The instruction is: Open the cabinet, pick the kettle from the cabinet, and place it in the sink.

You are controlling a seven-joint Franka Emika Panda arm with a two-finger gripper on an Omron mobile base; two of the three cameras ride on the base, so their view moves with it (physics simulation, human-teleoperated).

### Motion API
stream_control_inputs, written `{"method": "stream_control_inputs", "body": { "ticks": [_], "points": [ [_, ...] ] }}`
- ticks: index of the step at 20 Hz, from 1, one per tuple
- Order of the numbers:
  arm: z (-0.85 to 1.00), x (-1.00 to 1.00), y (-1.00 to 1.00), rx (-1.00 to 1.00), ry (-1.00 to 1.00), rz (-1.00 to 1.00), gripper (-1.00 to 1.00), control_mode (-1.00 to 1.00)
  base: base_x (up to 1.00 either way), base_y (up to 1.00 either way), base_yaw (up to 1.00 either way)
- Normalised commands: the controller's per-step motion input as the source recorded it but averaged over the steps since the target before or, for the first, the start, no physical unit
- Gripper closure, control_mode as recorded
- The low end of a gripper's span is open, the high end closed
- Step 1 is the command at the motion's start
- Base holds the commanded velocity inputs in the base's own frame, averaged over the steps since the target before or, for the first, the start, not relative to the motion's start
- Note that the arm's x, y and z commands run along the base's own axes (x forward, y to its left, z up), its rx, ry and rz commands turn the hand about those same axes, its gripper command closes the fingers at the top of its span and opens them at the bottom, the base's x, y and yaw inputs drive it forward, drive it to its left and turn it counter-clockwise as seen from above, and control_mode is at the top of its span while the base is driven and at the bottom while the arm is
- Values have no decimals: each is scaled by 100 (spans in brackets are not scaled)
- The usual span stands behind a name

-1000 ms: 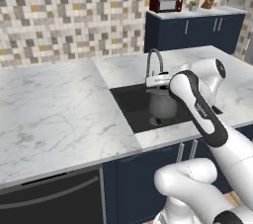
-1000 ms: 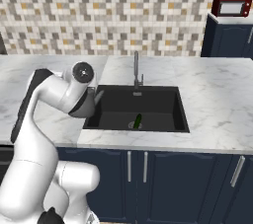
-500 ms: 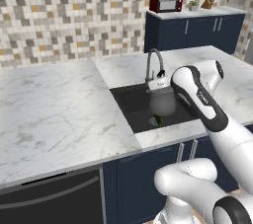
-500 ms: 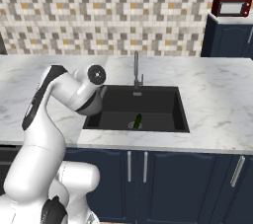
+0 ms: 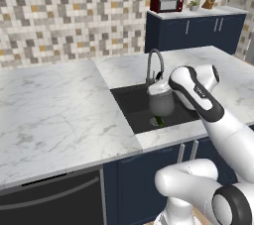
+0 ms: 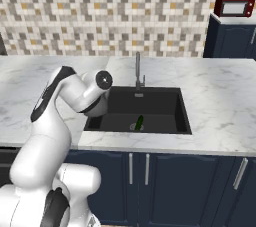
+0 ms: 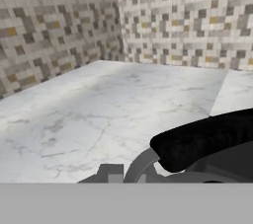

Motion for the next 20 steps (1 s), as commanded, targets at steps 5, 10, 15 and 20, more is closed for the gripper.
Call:
{"method": "stream_control_inputs", "body": {
  "ticks": [5, 10, 15, 20],
  "points": [
    [-15, 25, -3, -2, 1, 2, 100, -100, 0, 0, 0],
    [-21, 10, -9, -1, 0, 8, 100, -100, 0, 0, 0],
    [-22, 9, -9, 0, 0, 10, 100, -100, 0, 0, 0],
    [-23, 16, -1, 0, 0, 6, 100, -100, 0, 0, 0]
  ]
}}
